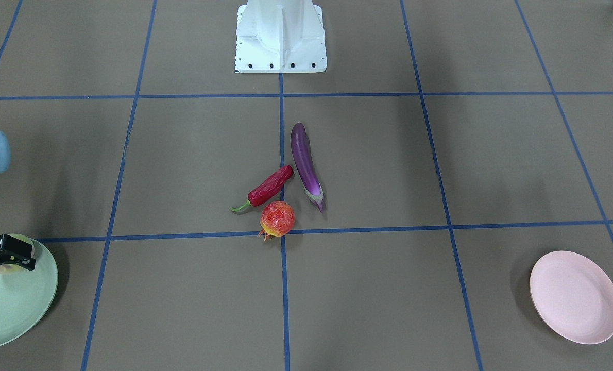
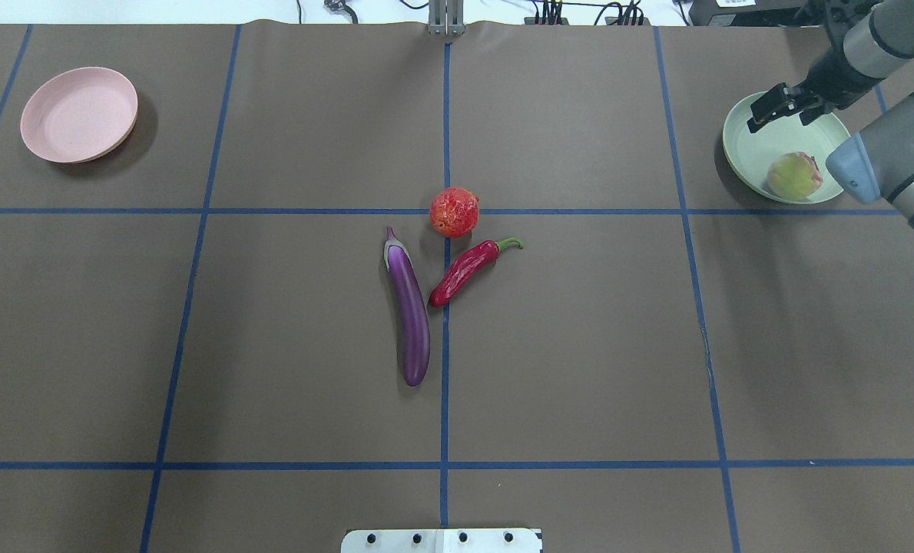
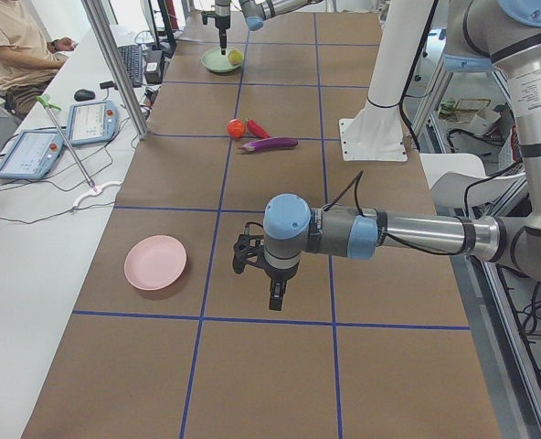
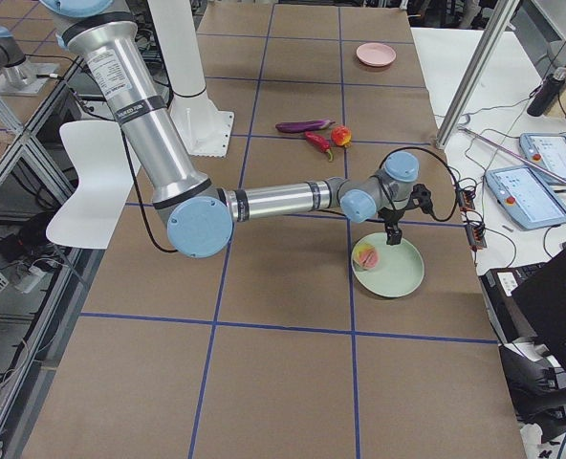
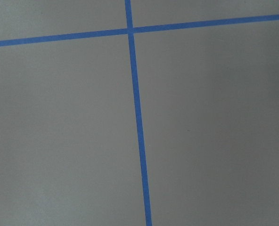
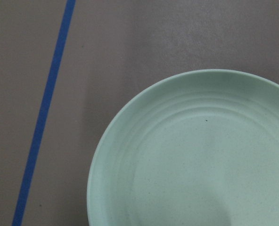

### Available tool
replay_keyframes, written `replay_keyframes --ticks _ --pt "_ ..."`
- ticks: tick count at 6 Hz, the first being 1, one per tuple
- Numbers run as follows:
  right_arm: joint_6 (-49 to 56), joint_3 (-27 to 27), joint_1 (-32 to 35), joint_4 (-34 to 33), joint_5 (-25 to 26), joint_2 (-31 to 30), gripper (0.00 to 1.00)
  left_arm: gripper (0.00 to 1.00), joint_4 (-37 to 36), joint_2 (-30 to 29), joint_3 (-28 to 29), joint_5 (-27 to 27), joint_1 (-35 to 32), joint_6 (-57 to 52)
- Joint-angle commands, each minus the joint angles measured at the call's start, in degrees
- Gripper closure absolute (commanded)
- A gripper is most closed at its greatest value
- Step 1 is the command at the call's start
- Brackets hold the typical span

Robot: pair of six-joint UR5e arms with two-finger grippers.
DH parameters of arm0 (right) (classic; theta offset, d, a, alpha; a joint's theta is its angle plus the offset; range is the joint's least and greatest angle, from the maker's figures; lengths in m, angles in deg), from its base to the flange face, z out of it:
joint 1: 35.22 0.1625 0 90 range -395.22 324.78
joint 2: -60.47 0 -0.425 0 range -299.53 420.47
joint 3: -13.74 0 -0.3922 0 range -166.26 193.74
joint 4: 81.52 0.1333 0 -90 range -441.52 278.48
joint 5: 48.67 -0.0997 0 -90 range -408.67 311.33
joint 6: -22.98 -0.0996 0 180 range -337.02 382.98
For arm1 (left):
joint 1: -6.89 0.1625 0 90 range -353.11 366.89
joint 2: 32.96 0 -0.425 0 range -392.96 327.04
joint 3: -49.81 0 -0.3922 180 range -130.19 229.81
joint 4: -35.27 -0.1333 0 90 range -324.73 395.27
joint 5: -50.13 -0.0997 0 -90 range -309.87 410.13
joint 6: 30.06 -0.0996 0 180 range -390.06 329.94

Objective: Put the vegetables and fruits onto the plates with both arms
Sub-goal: 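Carry the peach with the right gripper onto the pale green plate and release, then move the right gripper to the pomegranate and grasp it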

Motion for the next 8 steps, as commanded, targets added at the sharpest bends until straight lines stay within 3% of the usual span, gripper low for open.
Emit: replay_keyframes --ticks 1,3,4,5,7,8 --pt "-7.6 9.1 -6.4 -2.8 2.3 1.4 0.00 0.00 0.1 0.0 0.0 0.0 0.1 0.0" --pt "-15.1 11.9 -13.5 1.1 4.3 6.3 0.01 0.00 0.1 0.0 0.1 0.0 0.1 0.0" --pt "-17.8 11.2 -19.2 10.1 10.6 7.1 0.02 0.00 0.0 0.0 0.5 0.0 0.2 0.0" --pt "-24.5 10.5 -24.9 8.3 15.6 11.5 0.01 0.00 0.1 0.0 1.2 0.0 0.4 0.0" --pt "-24.9 9.6 -31.1 -8.9 26.5 21.1 0.01 0.00 0.1 0.0 1.8 0.1 0.5 0.0" --pt "-24.8 4.5 -33.2 -9.5 30.3 24.6 0.01 0.00 0.1 0.0 2.0 0.1 0.5 0.0"
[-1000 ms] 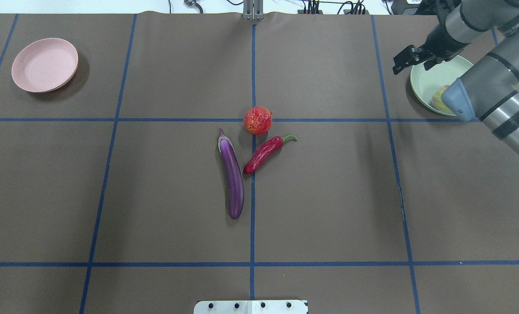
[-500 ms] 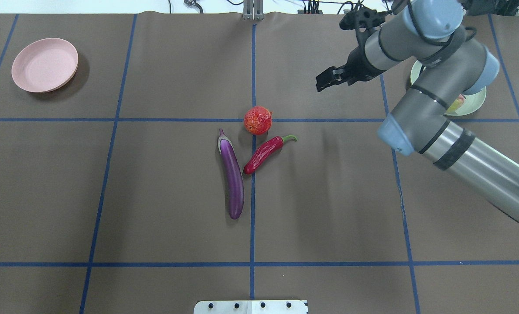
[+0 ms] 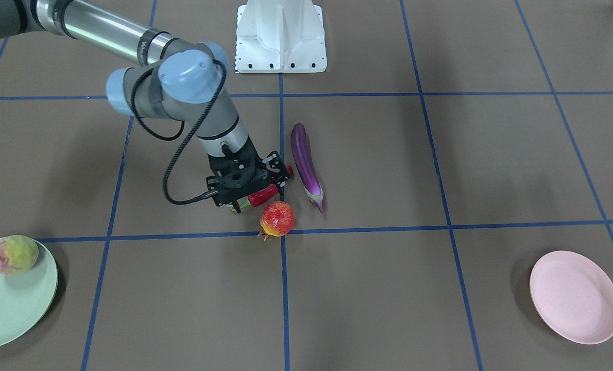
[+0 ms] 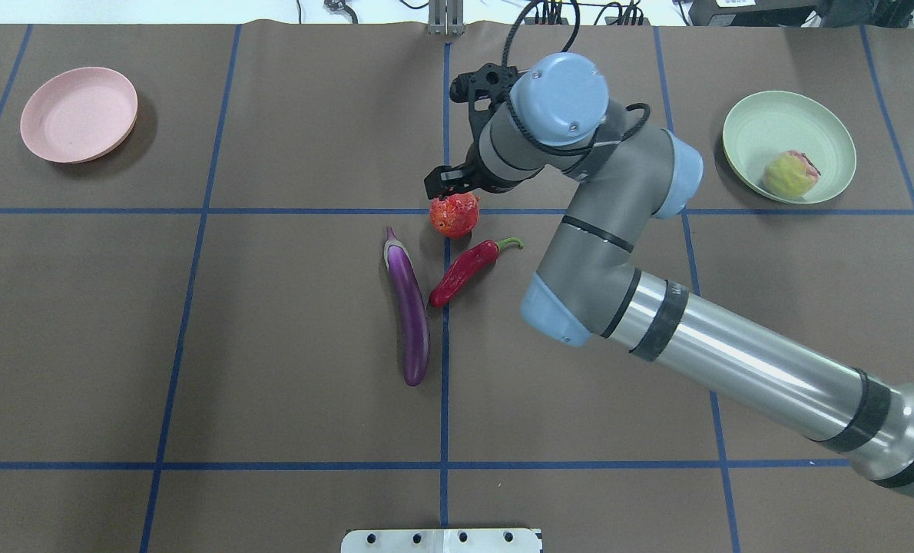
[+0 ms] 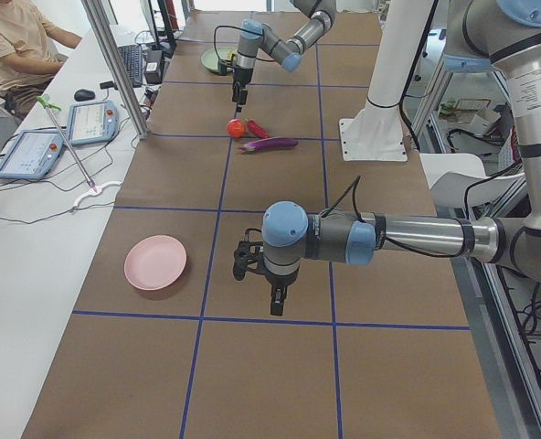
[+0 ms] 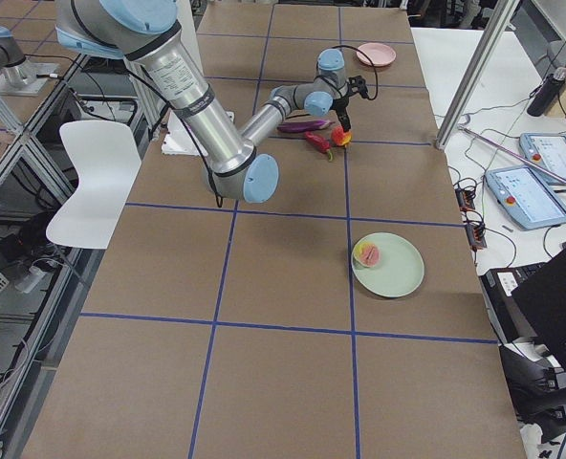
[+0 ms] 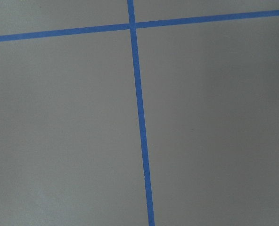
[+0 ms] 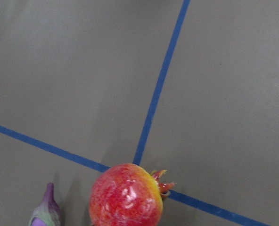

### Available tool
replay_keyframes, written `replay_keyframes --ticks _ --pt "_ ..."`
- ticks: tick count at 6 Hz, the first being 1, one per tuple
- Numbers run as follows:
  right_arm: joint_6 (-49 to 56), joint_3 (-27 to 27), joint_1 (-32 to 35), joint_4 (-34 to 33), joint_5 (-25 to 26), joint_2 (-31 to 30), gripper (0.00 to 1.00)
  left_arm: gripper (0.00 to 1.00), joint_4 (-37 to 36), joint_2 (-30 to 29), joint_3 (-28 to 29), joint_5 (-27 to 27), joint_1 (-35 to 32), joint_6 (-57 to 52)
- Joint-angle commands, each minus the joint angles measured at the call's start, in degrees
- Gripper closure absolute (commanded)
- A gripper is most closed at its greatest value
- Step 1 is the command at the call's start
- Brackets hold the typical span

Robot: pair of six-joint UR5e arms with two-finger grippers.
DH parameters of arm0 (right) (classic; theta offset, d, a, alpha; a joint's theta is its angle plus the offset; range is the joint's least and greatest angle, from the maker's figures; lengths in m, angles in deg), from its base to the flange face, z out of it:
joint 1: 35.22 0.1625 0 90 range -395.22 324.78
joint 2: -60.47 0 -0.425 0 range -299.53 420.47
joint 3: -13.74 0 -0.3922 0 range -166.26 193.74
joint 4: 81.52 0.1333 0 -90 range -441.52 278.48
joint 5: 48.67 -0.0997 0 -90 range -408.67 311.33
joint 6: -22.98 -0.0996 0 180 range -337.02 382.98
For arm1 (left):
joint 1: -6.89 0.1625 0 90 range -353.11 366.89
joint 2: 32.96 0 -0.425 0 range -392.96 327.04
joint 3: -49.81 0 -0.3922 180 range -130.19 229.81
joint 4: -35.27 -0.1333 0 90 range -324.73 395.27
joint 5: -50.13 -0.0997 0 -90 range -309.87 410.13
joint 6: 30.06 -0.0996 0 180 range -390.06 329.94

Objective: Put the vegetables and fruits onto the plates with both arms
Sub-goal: 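Move the right gripper to the pomegranate and grasp it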

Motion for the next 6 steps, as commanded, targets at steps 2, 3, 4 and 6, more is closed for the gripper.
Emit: replay_keyframes --ticks 2,3,4,6 --pt "6.0 -7.6 -3.8 -4.3 9.8 4.9 0.01 0.00 0.0 0.0 0.8 3.3 0.1 0.0" --pt "7.7 -7.6 -4.3 -6.0 12.6 5.0 0.01 0.00 0.0 0.0 0.8 3.3 0.1 0.0" --pt "7.6 -8.3 -4.6 -6.0 12.7 5.2 0.01 0.00 0.0 -0.1 0.8 3.3 0.1 0.0" --pt "7.3 -9.6 -5.3 -5.7 12.8 5.3 0.01 0.00 0.0 0.0 0.8 3.3 0.2 0.0"
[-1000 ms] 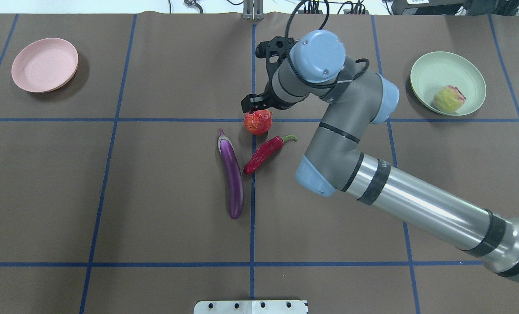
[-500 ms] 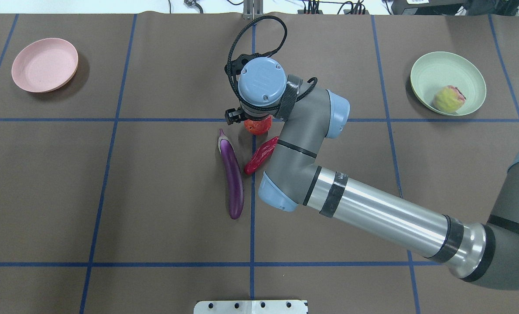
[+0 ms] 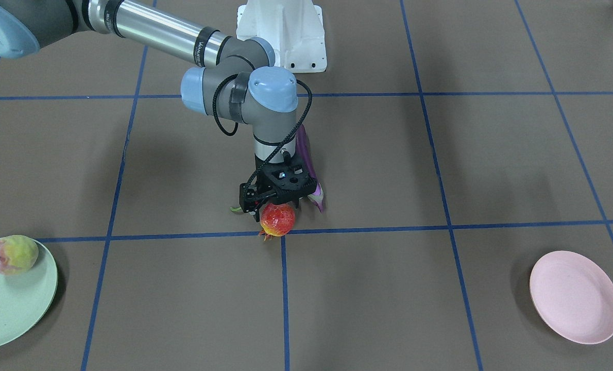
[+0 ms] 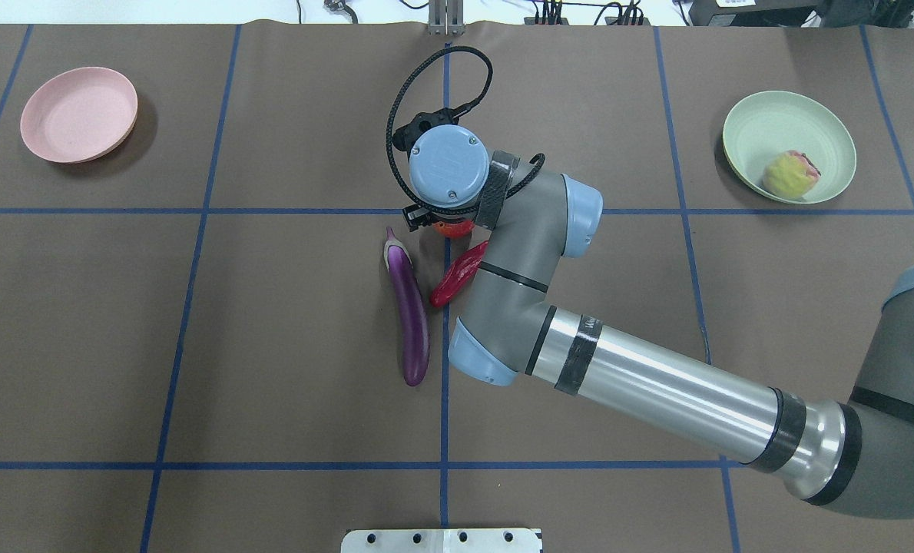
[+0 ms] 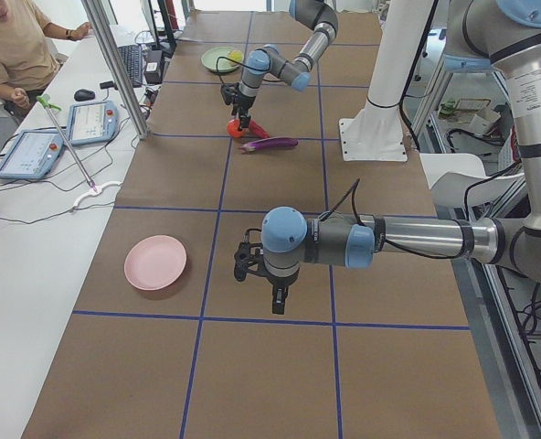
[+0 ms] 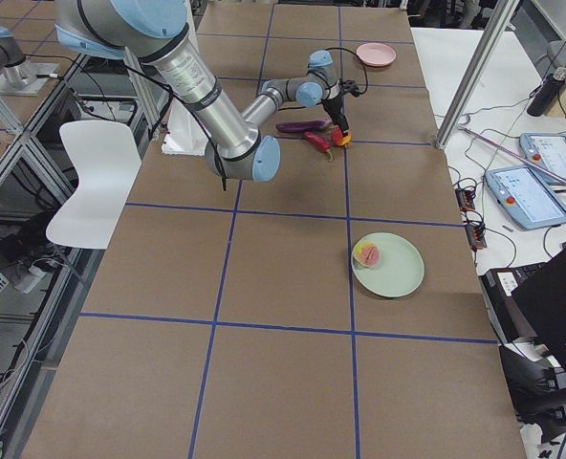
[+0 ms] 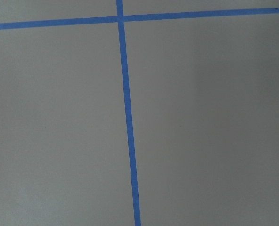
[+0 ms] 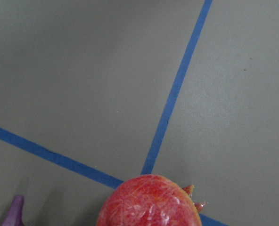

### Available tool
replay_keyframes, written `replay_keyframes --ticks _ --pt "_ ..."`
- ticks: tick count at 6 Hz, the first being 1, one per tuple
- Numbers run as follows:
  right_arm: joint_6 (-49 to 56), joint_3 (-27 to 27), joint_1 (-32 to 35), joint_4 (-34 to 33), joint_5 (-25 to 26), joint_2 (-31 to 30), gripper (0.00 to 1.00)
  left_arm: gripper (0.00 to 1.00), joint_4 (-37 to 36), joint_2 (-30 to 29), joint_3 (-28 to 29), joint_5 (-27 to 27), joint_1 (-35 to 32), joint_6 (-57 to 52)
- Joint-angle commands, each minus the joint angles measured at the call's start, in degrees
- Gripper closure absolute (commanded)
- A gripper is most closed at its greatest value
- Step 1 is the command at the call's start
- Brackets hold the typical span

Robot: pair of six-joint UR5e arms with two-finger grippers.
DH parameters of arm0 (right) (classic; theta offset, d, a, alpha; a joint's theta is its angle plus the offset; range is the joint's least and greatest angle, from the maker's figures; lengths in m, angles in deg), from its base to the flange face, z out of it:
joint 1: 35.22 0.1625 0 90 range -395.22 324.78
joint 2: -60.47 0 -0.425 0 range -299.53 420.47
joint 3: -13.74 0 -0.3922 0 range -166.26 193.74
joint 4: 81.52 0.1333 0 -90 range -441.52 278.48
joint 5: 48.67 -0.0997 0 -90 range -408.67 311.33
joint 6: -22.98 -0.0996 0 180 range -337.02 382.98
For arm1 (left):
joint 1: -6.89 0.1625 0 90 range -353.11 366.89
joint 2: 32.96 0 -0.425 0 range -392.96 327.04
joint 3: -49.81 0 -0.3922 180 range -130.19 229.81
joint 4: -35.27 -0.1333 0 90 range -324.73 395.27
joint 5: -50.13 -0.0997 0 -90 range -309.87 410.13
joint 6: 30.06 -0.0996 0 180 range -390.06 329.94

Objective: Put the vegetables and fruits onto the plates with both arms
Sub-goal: 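Move the right gripper to the pomegranate and grasp it, then carry the pomegranate with the right gripper onto the pale green plate and release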

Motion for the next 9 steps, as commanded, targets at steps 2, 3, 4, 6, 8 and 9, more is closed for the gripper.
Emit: replay_keyframes --ticks 2,3,4,6,8,9 --pt "-0.1 -1.8 -0.4 0.2 0.8 0.2 0.05 0.00 0.0 0.1 0.0 0.0 0.0 0.0" --pt "-0.3 -1.9 -0.5 0.3 0.9 0.5 0.51 0.00 0.0 0.1 0.0 0.0 0.0 0.0" --pt "-0.3 -1.7 -0.4 0.4 0.5 0.7 0.96 0.00 0.1 0.1 0.0 0.0 0.0 0.0" --pt "2.8 0.6 4.1 0.0 -5.0 0.2 1.00 0.00 0.1 0.1 0.0 0.0 0.0 0.0" --pt "18.2 1.0 15.1 2.5 -16.5 -4.9 1.00 0.00 0.1 0.1 0.1 0.0 0.0 0.0" --pt "26.2 0.9 21.2 10.6 -23.7 -11.3 1.00 0.00 0.1 0.1 0.0 0.0 0.0 0.0"
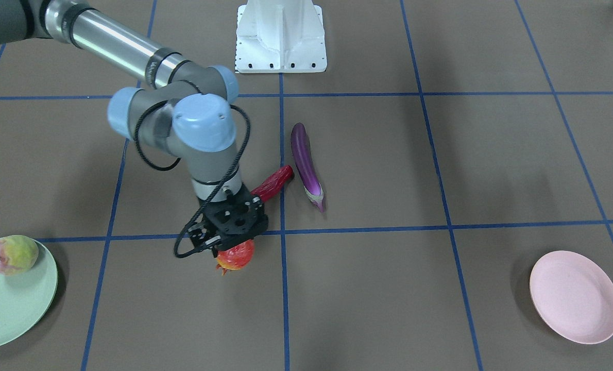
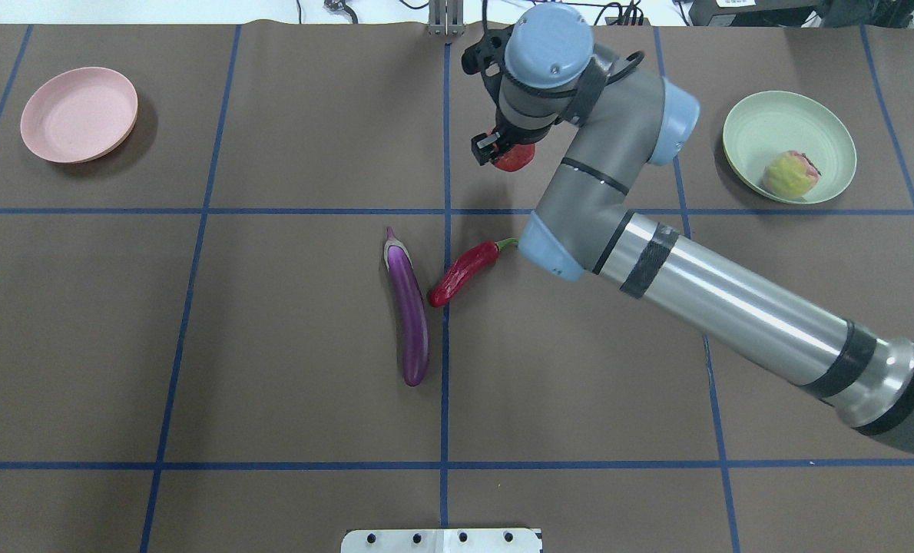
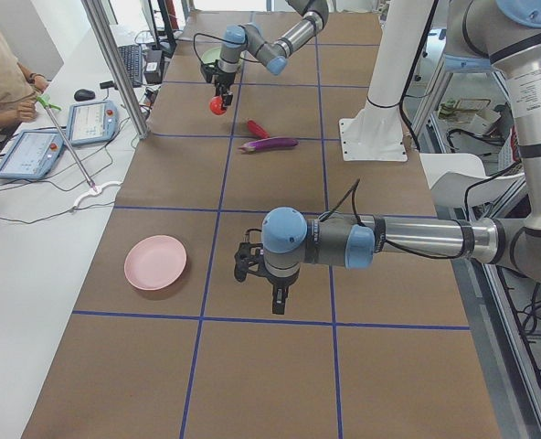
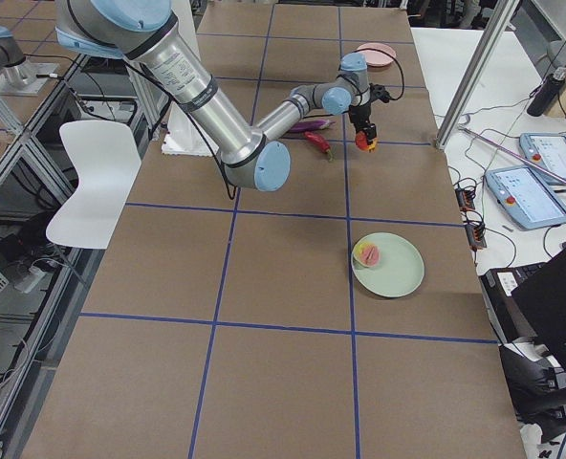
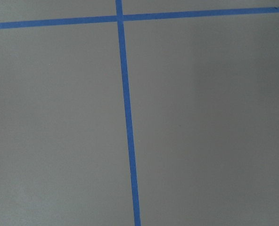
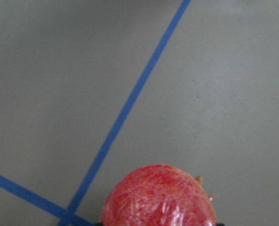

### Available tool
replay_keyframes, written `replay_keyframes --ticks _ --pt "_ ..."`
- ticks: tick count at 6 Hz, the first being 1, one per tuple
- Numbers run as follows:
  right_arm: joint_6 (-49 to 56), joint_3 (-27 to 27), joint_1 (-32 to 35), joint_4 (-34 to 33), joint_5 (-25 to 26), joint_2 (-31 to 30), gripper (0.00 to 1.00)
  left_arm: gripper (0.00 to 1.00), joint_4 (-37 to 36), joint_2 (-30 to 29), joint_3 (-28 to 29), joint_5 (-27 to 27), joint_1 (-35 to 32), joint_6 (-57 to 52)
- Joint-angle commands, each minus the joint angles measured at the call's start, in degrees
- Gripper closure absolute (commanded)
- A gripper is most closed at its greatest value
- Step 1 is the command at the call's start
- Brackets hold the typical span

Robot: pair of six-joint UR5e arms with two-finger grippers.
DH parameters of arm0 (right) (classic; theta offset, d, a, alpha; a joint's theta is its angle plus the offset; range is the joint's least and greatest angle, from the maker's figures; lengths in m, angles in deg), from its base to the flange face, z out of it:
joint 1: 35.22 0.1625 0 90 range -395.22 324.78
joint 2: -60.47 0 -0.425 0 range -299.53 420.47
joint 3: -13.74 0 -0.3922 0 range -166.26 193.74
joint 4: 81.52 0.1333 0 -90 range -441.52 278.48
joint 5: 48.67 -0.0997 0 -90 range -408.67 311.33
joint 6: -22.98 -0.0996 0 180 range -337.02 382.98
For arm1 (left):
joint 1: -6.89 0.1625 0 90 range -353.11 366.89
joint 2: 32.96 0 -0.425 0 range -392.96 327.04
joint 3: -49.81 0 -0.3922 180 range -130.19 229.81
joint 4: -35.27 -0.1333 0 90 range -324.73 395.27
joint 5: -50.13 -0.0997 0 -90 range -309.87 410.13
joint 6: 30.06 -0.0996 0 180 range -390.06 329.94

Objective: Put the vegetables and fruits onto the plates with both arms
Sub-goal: 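Carry the pomegranate with the right gripper onto the pale green plate and release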

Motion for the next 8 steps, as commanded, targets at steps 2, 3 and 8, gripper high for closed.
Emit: replay_keyframes --ticks 2,3,8 --pt "27.5 -1.2 16.3 8.4 -14.3 -14.6 1.00 0.00 0.0 0.1 0.0 0.0 0.0 0.0" --pt "36.3 -5.3 20.1 8.5 -16.3 -15.5 1.00 0.00 0.0 0.1 0.0 0.0 0.0 0.0" --pt "19.5 -4.4 20.7 8.5 -21.4 -16.3 0.01 0.00 0.2 -0.3 0.2 0.1 0.0 0.0"
